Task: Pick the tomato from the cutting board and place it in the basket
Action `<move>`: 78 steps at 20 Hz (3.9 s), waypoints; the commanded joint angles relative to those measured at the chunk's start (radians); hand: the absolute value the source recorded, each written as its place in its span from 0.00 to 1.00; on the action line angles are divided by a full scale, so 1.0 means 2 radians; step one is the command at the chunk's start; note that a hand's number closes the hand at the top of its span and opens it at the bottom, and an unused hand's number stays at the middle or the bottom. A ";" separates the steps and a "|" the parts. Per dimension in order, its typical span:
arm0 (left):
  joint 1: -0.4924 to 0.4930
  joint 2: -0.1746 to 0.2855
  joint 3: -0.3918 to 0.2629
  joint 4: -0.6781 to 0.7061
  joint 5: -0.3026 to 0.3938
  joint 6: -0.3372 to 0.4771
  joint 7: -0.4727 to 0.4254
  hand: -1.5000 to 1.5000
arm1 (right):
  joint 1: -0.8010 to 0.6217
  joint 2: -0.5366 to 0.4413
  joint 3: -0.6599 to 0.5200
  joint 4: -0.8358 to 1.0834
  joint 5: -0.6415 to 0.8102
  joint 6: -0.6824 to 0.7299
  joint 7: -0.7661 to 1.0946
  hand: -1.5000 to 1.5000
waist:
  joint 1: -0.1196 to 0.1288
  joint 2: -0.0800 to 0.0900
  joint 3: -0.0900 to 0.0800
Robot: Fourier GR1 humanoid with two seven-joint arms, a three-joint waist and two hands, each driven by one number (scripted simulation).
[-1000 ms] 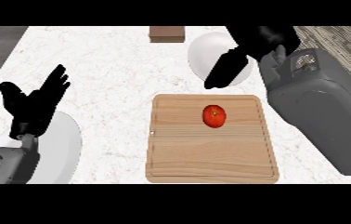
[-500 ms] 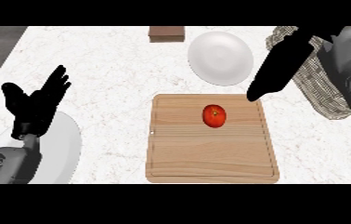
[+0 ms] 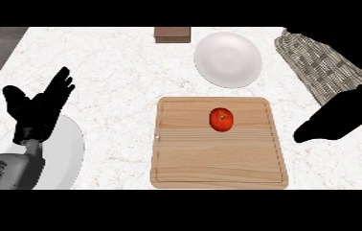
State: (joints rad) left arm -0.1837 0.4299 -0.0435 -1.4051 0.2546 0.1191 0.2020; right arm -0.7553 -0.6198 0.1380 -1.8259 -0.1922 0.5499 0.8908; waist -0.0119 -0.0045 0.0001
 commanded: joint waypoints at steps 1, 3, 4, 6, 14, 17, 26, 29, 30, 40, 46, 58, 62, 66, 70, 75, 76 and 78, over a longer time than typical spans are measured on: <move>-0.001 -0.005 0.012 0.016 -0.004 -0.017 -0.020 0.50 | 0.096 -0.007 -0.030 -0.049 0.030 0.008 -0.044 0.00 | 0.001 0.002 0.000; -0.006 -0.014 0.008 0.008 -0.015 -0.009 -0.008 0.50 | 0.114 0.028 -0.014 -0.062 0.070 -0.013 -0.051 0.00 | 0.004 0.002 0.000; 0.000 -0.010 0.018 0.016 -0.007 -0.020 -0.016 0.50 | 0.128 0.046 0.015 -0.075 0.102 -0.026 -0.051 0.00 | 0.005 0.002 0.000; -0.009 -0.011 0.017 0.036 -0.012 -0.025 -0.023 0.50 | 0.169 0.064 0.020 -0.048 0.162 -0.050 -0.133 0.00 | 0.005 0.003 0.000; 0.003 -0.012 0.024 -0.012 -0.018 -0.033 0.008 0.50 | 0.198 0.127 0.050 0.068 0.274 -0.133 -0.275 0.00 | 0.011 0.003 0.000; -0.005 -0.004 0.045 0.016 -0.008 -0.053 -0.002 0.50 | 0.199 0.159 0.046 0.100 0.278 -0.164 -0.301 0.00 | 0.009 0.003 0.000; -0.020 -0.046 0.035 0.012 -0.047 -0.032 0.002 0.50 | 0.162 0.194 0.069 0.230 0.349 -0.150 -0.323 0.00 | 0.010 0.003 0.000; -0.003 -0.027 0.061 0.032 -0.044 -0.066 -0.030 0.50 | 0.200 0.196 0.084 0.182 0.371 -0.138 -0.301 0.00 | 0.007 0.002 0.000; 0.007 -0.017 0.074 0.001 -0.027 -0.073 0.006 0.50 | 0.185 0.190 0.064 0.195 0.365 -0.125 -0.308 0.00 | 0.009 0.002 0.000; 0.006 -0.068 0.060 -0.001 -0.079 -0.059 -0.002 0.50 | 0.207 0.205 0.033 0.213 0.382 -0.107 -0.382 0.00 | 0.007 0.002 0.000; 0.009 -0.067 0.083 -0.019 -0.076 -0.069 0.011 0.50 | 0.203 0.211 0.017 0.215 0.384 -0.088 -0.413 0.00 | 0.007 0.002 0.000; -0.021 -0.063 0.104 -0.012 -0.077 -0.097 0.040 0.50 | 0.231 0.243 0.041 0.231 0.475 -0.127 -0.397 0.00 | 0.006 0.002 0.000; -0.031 -0.083 0.096 0.012 -0.092 -0.082 0.025 0.50 | 0.190 0.253 0.047 0.286 0.507 -0.142 -0.411 1.00 | 0.007 0.003 0.000; 0.010 -0.087 0.095 -0.018 -0.094 -0.085 0.024 0.50 | 0.193 0.270 0.079 0.290 0.541 -0.145 -0.406 1.00 | 0.008 0.002 0.000; -0.017 -0.075 0.106 -0.013 -0.092 -0.095 0.039 0.50 | 0.192 0.271 0.066 0.333 0.554 -0.168 -0.446 1.00 | 0.008 0.002 0.000; -0.021 -0.079 0.111 -0.003 -0.091 -0.098 0.031 0.50 | 0.229 0.275 0.086 0.267 0.568 -0.143 -0.427 1.00 | 0.006 0.002 0.000; -0.016 -0.090 0.106 -0.003 -0.095 -0.090 0.026 0.50 | 0.247 0.258 0.088 0.247 0.567 -0.132 -0.436 1.00 | 0.005 0.002 0.000; -0.020 -0.083 0.099 -0.008 -0.101 -0.095 0.020 0.50 | 0.135 0.308 0.010 0.342 0.550 -0.182 -0.280 1.00 | 0.020 0.006 0.000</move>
State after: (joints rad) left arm -0.2115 0.2671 0.1671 -1.4125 0.0639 -0.0715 0.2391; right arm -0.3802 -0.0603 0.2607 -1.2319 0.9197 0.2352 0.1278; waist 0.0085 -0.0044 -0.0048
